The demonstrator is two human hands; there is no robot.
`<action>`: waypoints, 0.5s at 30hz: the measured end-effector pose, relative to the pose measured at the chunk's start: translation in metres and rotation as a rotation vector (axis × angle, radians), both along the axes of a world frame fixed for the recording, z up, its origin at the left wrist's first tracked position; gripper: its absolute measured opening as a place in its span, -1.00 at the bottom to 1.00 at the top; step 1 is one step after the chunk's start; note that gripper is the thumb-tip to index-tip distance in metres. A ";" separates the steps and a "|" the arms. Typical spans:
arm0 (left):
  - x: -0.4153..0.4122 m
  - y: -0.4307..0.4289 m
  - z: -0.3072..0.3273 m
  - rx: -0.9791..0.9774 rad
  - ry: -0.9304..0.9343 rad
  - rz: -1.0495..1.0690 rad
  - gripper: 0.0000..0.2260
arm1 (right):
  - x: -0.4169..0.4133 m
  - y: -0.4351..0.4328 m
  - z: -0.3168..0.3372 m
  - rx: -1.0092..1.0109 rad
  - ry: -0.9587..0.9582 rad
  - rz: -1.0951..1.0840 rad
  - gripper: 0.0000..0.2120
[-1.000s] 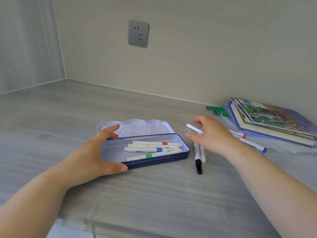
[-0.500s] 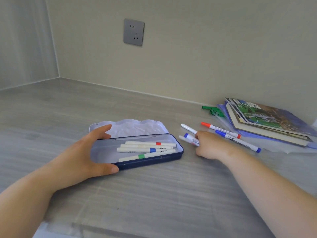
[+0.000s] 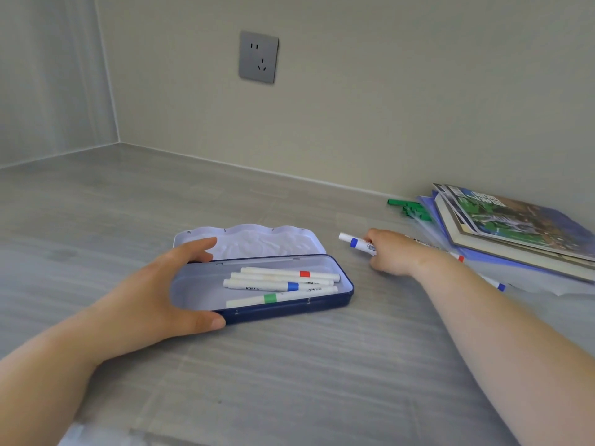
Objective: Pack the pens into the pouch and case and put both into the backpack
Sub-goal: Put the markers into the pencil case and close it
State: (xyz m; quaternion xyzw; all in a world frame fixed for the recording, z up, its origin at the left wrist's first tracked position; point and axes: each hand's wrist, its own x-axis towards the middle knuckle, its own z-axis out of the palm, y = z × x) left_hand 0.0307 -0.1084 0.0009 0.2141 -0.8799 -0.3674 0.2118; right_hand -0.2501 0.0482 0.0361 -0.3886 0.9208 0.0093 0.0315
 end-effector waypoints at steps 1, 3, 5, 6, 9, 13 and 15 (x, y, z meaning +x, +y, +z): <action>0.000 0.000 0.000 0.000 -0.001 -0.004 -0.26 | 0.000 0.000 0.001 0.019 -0.016 0.000 -0.90; 0.000 0.000 -0.001 -0.003 0.001 -0.013 -0.28 | 0.001 0.002 0.003 -0.006 -0.047 0.011 -0.91; -0.001 -0.001 -0.003 -0.009 0.006 -0.022 -0.28 | 0.005 0.007 0.008 -0.168 -0.088 0.057 -0.92; -0.001 -0.002 -0.004 -0.011 0.006 -0.026 -0.28 | 0.011 0.009 0.012 -0.279 -0.113 0.092 -0.91; -0.003 -0.003 -0.005 -0.019 -0.005 -0.035 -0.27 | 0.044 0.007 0.029 -0.410 -0.137 0.293 -0.90; -0.004 0.001 -0.004 -0.010 -0.011 -0.035 -0.20 | 0.098 -0.014 0.027 -0.237 -0.065 0.531 -0.87; -0.003 0.001 -0.004 -0.005 -0.001 -0.030 -0.18 | 0.113 -0.027 0.016 -0.195 -0.047 0.579 -0.89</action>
